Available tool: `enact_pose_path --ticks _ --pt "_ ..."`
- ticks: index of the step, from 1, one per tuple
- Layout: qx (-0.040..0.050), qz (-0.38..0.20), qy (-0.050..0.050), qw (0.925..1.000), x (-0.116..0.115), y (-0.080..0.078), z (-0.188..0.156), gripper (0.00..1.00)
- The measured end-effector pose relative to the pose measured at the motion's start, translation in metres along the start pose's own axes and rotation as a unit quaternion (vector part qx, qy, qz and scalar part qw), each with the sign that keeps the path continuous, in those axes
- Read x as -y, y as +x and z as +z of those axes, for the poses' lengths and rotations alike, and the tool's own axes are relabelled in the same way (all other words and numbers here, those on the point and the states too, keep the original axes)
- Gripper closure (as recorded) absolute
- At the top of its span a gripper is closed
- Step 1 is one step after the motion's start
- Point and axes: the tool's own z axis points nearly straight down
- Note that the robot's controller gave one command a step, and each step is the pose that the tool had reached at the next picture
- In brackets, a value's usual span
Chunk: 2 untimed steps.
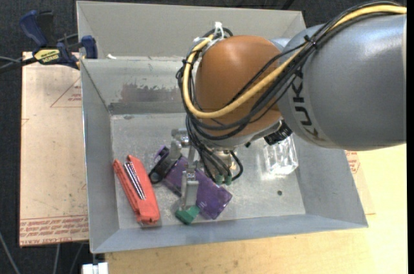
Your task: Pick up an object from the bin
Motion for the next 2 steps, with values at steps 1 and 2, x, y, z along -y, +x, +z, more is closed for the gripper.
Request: enact_pose_path --ticks 1,2 --pt "0.0037 0.002 -0.001 1.0000 0.001 -0.002 -0.004 0.00" --pt "0.0051 -0.040 -0.002 0.9992 0.021 -0.017 0.034 0.00"
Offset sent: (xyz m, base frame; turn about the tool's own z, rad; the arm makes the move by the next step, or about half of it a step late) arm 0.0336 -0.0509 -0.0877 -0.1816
